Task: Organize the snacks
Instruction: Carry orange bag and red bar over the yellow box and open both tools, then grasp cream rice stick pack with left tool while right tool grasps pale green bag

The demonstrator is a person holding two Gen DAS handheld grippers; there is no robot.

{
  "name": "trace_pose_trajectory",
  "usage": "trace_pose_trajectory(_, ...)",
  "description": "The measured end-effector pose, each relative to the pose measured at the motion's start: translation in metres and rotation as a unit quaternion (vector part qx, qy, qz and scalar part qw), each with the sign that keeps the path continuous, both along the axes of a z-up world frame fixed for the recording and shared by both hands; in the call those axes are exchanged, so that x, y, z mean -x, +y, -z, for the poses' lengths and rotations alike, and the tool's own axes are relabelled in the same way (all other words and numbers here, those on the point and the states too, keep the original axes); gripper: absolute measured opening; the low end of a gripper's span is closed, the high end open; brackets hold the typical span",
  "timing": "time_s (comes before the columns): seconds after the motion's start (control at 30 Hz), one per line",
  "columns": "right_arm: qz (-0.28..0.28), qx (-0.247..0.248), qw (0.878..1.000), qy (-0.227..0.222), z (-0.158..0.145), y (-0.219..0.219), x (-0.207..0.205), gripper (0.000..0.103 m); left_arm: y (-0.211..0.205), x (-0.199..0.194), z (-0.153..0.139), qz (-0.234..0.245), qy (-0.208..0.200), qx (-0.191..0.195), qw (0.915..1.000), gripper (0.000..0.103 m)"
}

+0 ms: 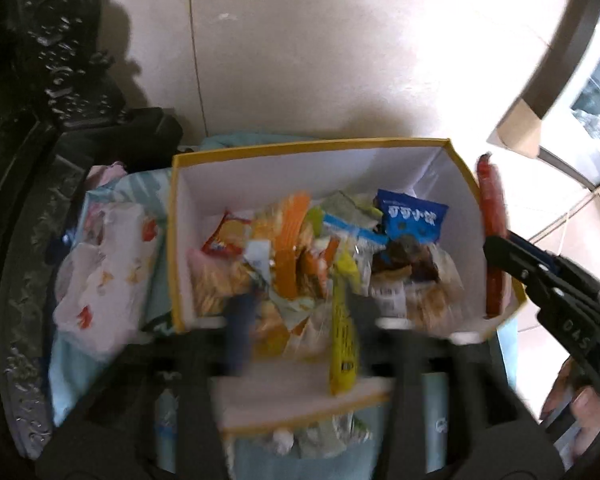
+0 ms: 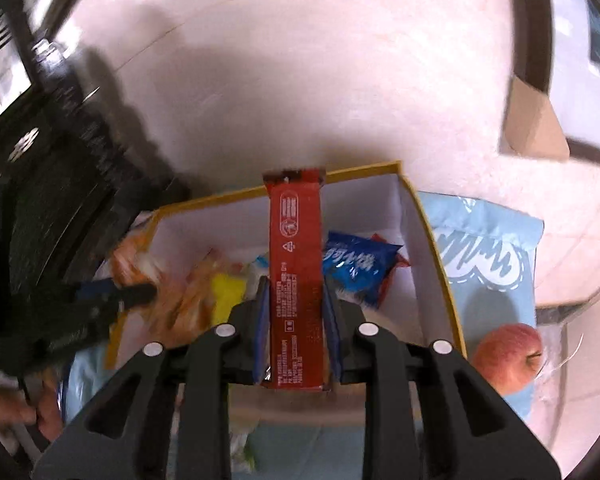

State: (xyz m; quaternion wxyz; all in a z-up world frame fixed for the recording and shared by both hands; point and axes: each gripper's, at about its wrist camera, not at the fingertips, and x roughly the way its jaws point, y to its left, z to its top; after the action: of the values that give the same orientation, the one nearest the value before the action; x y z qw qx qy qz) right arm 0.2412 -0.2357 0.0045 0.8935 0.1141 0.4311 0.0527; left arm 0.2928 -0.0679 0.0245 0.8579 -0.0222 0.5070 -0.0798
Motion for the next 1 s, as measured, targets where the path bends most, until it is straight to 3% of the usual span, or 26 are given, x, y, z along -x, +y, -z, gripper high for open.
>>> trace_pose_trajectory(0.03,0.024,0.004,0.999,0.022,0.009,-0.004,-0.004,0.052,-0.002,-0.003,0.003,-0.004,0.0,-0.009,1.0,0.084)
trace_pose_trajectory(0.1,0.043,-0.013,0.999,0.031,0.017,-0.009,0.002,0.053,-0.003,-0.002,0.007,-0.005,-0.001,-0.019,0.9998,0.084)
trace_pose_trajectory(0.2,0.026,0.0,0.999,0.018,0.017,-0.003,0.022,0.053,0.004,0.007,0.009,-0.007,-0.002,-0.015,0.9999,0.084)
trace_pose_trajectory(0.4,0.009,-0.025,1.0,-0.002,0.008,0.002,0.075,0.06,0.026,0.043,0.006,-0.02,-0.001,-0.032,0.9993,0.089)
trace_pose_trajectory(0.6,0.0,-0.002,1.0,0.006,0.025,0.017,0.115,0.085,0.066,0.1,0.017,-0.044,0.017,-0.033,0.9983,0.093)
trace_pose_trajectory(0.87,0.001,-0.023,0.997,0.077,0.068,0.031,0.151,0.086,0.107,0.149,0.078,-0.069,0.11,-0.041,0.9907,0.093)
trace_pose_trajectory(1.0,-0.01,-0.022,0.996,0.091,0.076,0.042,0.162,0.086,0.112,0.161,0.094,-0.067,0.131,-0.04,0.9883,0.093)
